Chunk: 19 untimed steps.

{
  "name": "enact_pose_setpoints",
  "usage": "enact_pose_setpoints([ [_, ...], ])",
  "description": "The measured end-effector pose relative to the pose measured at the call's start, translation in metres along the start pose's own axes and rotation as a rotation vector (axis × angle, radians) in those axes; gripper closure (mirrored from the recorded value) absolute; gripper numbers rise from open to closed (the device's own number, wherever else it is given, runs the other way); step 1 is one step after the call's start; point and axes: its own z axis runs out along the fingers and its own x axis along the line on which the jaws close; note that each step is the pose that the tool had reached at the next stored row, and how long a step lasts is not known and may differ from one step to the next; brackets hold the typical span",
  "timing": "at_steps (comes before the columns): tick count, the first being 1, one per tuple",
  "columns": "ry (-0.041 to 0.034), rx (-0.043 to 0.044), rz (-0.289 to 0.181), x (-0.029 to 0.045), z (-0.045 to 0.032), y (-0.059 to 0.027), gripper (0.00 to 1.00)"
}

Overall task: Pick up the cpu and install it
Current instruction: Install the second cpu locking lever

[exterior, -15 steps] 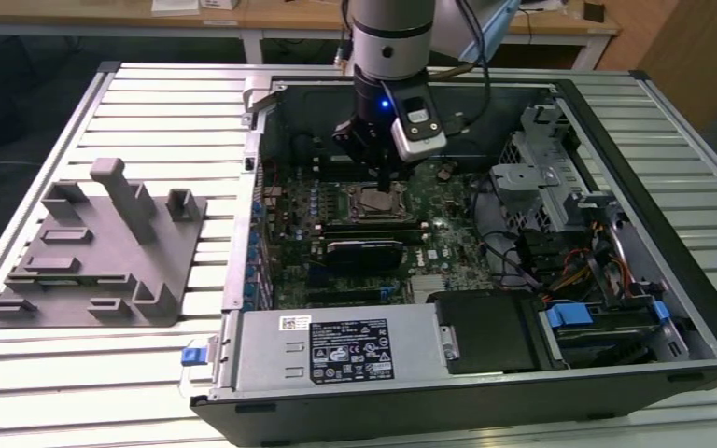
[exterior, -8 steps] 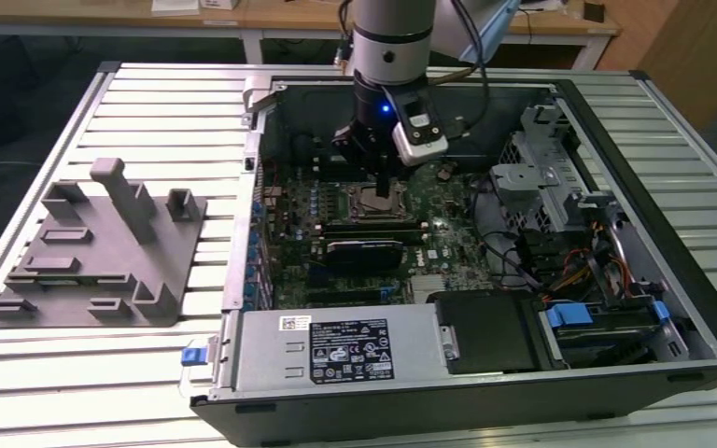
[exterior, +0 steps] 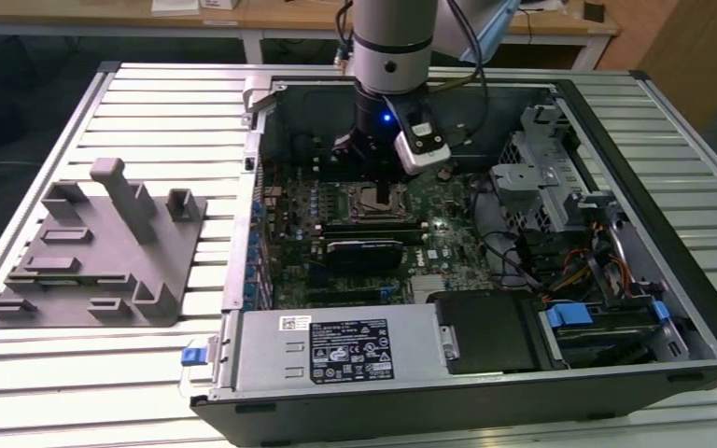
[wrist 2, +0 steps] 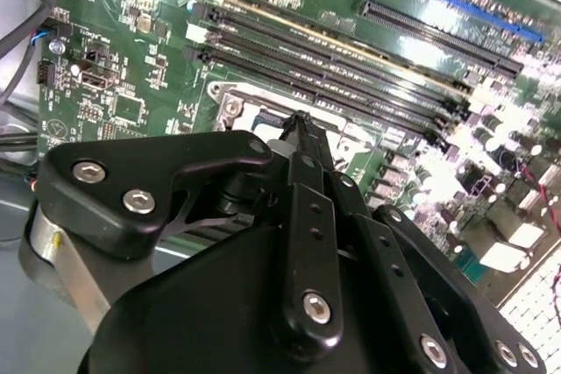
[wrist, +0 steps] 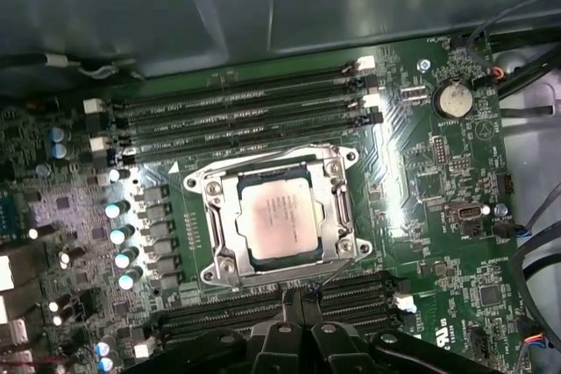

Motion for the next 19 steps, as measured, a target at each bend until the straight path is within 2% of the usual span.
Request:
enact_pose_setpoints([
  [4,-0.0004,-0.0007,-0.012,-0.0003,0.0026,-0.0038,0.89],
  [12,-0.0006,-0.0009,-0.019,-0.0002,0.0029,-0.0039,0.89],
  [19,-0.0021,-0.0047,-0.078,0.0031,0.0058,-0.0054,0.89],
])
